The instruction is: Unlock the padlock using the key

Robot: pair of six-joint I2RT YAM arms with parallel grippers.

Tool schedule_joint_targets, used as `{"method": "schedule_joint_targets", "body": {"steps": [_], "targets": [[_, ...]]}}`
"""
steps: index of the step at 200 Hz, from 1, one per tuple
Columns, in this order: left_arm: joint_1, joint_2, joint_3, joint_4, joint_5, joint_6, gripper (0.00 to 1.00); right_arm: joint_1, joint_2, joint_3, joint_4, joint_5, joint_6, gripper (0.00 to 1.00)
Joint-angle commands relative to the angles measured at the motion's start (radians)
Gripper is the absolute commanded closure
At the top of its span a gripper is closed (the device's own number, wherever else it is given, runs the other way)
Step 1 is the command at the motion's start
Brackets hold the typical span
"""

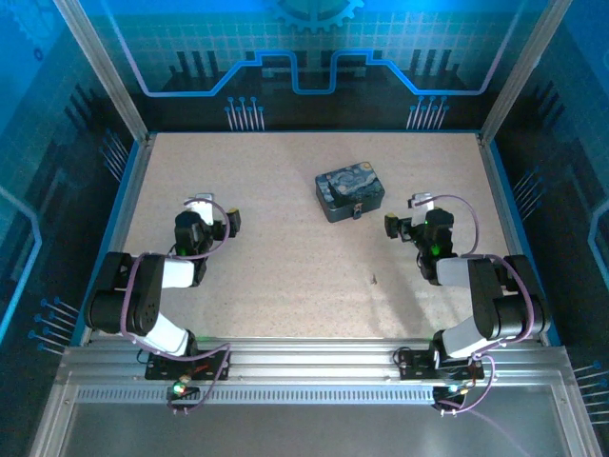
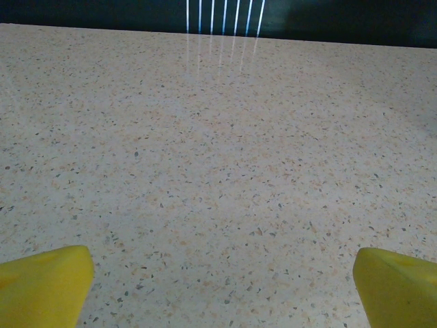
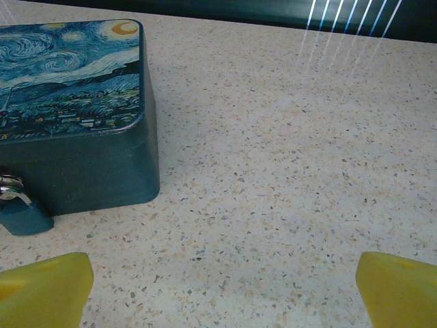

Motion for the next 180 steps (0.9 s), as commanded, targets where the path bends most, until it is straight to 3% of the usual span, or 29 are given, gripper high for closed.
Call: {"method": "schedule_joint_targets", "body": {"steps": [1, 25, 59, 95, 124, 180], "targets": [[0.007, -0.002, -0.018, 0.046, -0.021, -0.009, 0.01, -0.008, -0.029, 0.046, -0.069, 0.001, -0.001, 0.00], [0.001, -0.094, -0.033, -0.003, -0.044, -0.003, 0.01, -0.010, -0.113, 0.083, -0.198, -0.004, -0.005, 0.00], [-0.013, -0.288, 0.011, -0.231, -0.041, -0.015, 0.01, -0.009, -0.254, 0.141, -0.418, 0.003, 0.059, 0.00], [-0.013, -0.439, 0.156, -0.572, -0.010, -0.267, 0.01, 0.004, -0.363, 0.260, -0.762, -0.023, 0.197, 0.00], [-0.025, -0.466, 0.256, -0.727, 0.122, -0.377, 0.01, 0.027, -0.413, 0.325, -0.976, -0.101, 0.307, 0.00], [-0.262, -0.501, 0.244, -0.737, 0.137, -0.476, 0.01, 0.104, -0.434, 0.385, -1.388, -0.155, 0.444, 0.02]]}}
